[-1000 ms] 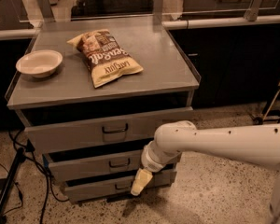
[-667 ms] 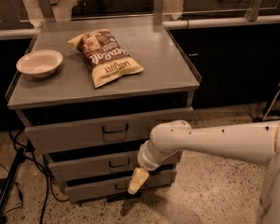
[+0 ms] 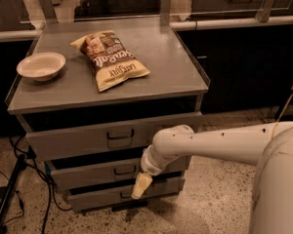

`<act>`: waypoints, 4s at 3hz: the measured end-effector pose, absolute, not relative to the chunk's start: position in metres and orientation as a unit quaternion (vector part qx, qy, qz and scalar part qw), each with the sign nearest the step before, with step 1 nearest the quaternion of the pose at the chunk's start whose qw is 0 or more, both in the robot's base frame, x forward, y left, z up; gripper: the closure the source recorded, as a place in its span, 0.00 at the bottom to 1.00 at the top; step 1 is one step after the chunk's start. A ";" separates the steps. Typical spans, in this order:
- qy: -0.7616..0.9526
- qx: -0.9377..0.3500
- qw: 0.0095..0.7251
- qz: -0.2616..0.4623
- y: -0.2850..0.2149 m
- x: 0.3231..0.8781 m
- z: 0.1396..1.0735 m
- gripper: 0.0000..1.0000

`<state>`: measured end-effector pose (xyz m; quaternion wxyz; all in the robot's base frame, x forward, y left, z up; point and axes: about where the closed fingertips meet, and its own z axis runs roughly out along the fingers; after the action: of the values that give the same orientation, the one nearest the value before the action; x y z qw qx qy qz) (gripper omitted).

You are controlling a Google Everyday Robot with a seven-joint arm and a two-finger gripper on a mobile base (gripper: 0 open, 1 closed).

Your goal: Open middle drawer

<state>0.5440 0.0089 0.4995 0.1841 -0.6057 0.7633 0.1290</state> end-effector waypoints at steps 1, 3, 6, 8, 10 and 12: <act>0.766 -0.603 0.178 0.132 0.008 0.545 0.485 0.00; 0.768 -0.604 0.174 0.124 0.000 0.554 0.469 0.00; 0.757 -0.623 0.161 0.114 0.007 0.568 0.445 0.00; 0.747 -0.635 0.160 0.112 0.019 0.580 0.438 0.00; 0.744 -0.646 0.116 0.128 0.010 0.530 0.431 0.00; 0.751 -0.640 0.125 0.109 0.009 0.542 0.436 0.00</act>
Offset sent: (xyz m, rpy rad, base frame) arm 0.0037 -0.0110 -0.0387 -0.0174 0.0282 -0.0176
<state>0.5420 0.0087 0.4358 0.1250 -0.6395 0.7507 0.1089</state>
